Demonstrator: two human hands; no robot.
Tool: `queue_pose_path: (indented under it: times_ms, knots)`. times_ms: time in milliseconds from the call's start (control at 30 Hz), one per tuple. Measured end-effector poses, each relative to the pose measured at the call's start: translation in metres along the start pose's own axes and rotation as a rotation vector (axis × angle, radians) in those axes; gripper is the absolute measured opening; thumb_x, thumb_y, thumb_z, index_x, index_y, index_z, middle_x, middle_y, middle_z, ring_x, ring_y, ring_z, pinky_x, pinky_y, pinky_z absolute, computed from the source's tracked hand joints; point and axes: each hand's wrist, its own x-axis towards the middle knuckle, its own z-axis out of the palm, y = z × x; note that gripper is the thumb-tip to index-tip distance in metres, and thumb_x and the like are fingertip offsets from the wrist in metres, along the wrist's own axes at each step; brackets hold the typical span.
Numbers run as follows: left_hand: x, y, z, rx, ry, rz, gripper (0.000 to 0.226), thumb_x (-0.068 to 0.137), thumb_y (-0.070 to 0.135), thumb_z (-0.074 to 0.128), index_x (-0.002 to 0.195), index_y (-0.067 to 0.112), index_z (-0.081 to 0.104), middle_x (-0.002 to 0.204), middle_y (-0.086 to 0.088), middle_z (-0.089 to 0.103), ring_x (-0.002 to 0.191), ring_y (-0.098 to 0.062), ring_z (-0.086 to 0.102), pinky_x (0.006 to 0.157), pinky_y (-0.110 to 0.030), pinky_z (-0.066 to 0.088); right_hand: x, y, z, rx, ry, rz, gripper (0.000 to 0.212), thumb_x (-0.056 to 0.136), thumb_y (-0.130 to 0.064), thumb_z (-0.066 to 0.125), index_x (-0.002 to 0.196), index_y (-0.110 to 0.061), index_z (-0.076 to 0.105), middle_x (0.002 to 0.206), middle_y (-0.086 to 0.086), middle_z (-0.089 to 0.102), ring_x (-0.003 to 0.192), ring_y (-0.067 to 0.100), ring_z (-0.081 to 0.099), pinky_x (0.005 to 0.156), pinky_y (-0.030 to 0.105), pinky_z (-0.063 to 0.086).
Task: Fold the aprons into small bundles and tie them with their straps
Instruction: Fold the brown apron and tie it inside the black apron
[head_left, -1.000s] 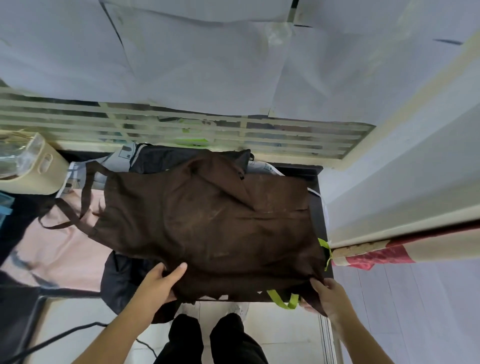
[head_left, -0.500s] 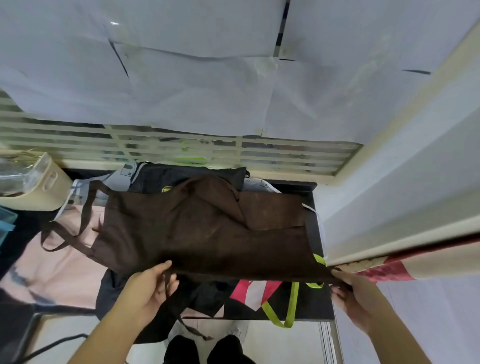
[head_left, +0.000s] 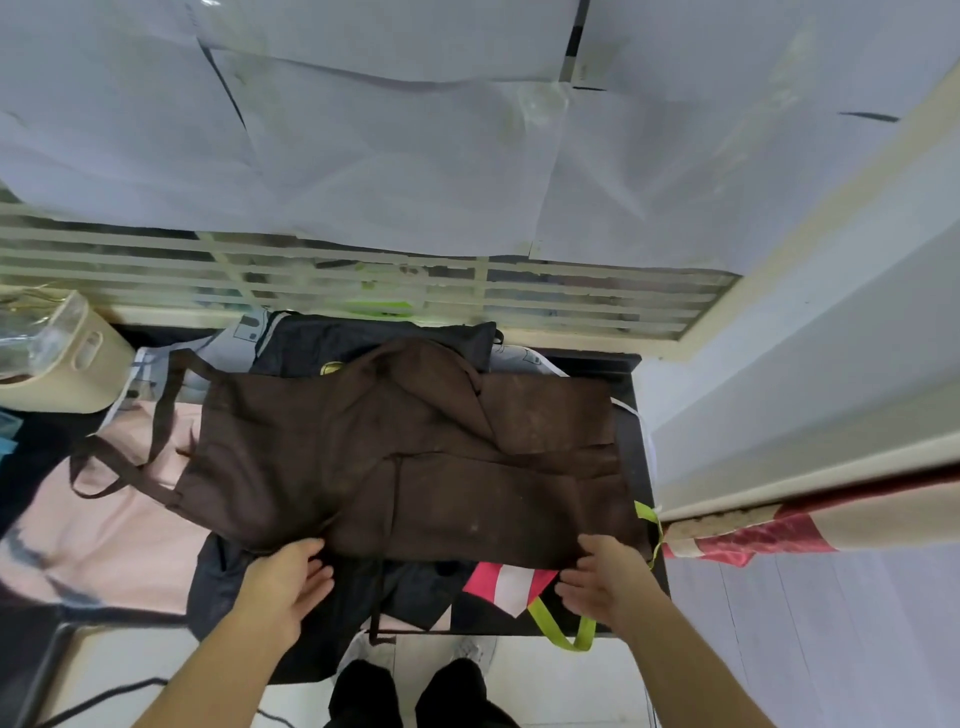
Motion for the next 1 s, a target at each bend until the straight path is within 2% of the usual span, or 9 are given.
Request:
queue_pose_path:
  times_ms: [67,167,300,467,600,733,800,900,1000]
  knots:
    - [0.001,-0.001,-0.002,-0.060,-0.027,-0.002,0.040,0.101,0.011,0.066,0.139,0.002,0.055,0.135,-0.023,0.060,0.125,-0.036,0.061,0.110,-0.047,0.049,0.005,0.006,0.008,0.105,0.035,0.082,0.046,0.101,-0.017,0.065,0.140,-0.002,0.046,0.136,0.024,0.059,0.121,0.046,0.062,0.100,0.057,0.053]
    - [0.007,0.008,-0.001,-0.118,-0.022,0.040,0.044,0.100,0.017,0.068,0.141,0.007,0.055,0.130,-0.014,0.062,0.122,-0.031,0.061,0.113,-0.047,0.047,0.015,0.010,0.015,0.227,0.084,0.062,0.043,0.097,-0.013,0.070,0.134,-0.005,0.049,0.125,0.021,0.065,0.104,0.040,0.071,0.083,0.051,0.060]
    - [0.021,0.022,-0.003,-0.145,0.072,0.056,0.048,0.103,0.012,0.063,0.148,0.008,0.047,0.132,-0.016,0.061,0.104,-0.034,0.066,0.089,-0.046,0.057,0.027,0.015,0.014,0.252,0.268,-0.071,0.034,0.094,-0.011,0.074,0.122,-0.009,0.056,0.107,0.015,0.069,0.079,0.024,0.068,0.076,0.040,0.062]
    - [0.006,0.022,-0.029,0.416,0.188,0.256,0.038,0.106,0.013,0.056,0.141,0.002,0.047,0.100,-0.015,0.066,0.066,-0.039,0.072,0.070,-0.048,0.064,0.013,0.018,-0.001,0.026,0.331,-0.192,0.012,0.091,-0.003,0.070,0.093,-0.002,0.058,0.069,0.014,0.056,0.054,0.023,0.053,0.055,0.031,0.048]
    - [0.012,0.003,-0.072,0.570,0.210,0.117,0.033,0.096,0.018,0.071,0.112,-0.003,0.050,0.083,-0.020,0.068,0.067,-0.047,0.072,0.063,-0.049,0.064,-0.004,0.042,-0.009,-0.153,0.329,-0.119,0.016,0.090,-0.001,0.068,0.099,0.004,0.056,0.060,0.014,0.057,0.048,0.024,0.050,0.051,0.029,0.043]
    - [0.014,-0.012,-0.087,0.917,0.037,-0.115,0.062,0.092,0.037,0.077,0.125,-0.013,0.062,0.090,-0.023,0.073,0.069,-0.037,0.074,0.068,-0.032,0.055,-0.016,0.052,-0.006,-0.299,0.093,0.306,0.060,0.094,-0.046,0.070,0.100,0.013,0.067,0.086,0.032,0.075,0.062,0.038,0.069,0.054,0.030,0.050]
    - [0.000,-0.001,-0.073,1.056,-0.115,-0.197,0.058,0.095,0.046,0.072,0.100,-0.012,0.071,0.074,-0.020,0.076,0.059,-0.030,0.074,0.059,-0.027,0.055,-0.019,0.043,-0.005,-0.393,-0.051,0.376,0.072,0.098,-0.054,0.059,0.090,0.016,0.073,0.096,0.033,0.074,0.061,0.037,0.070,0.052,0.028,0.050]
    - [-0.001,0.017,-0.036,0.869,-0.237,-0.158,0.055,0.101,0.038,0.067,0.085,-0.014,0.074,0.075,-0.028,0.074,0.054,-0.033,0.071,0.056,-0.035,0.059,-0.015,0.021,0.006,-0.301,-0.064,0.176,0.052,0.103,-0.039,0.058,0.097,0.010,0.073,0.098,0.028,0.076,0.066,0.035,0.070,0.058,0.031,0.050]
    - [0.003,0.042,0.014,0.687,-0.154,0.228,0.010,0.101,0.013,0.065,0.102,0.004,0.070,0.086,-0.023,0.075,0.054,-0.024,0.068,0.053,-0.036,0.057,0.008,-0.012,0.016,-0.034,0.055,-0.070,0.025,0.105,-0.023,0.059,0.118,-0.003,0.066,0.107,0.019,0.075,0.079,0.032,0.077,0.065,0.036,0.059]
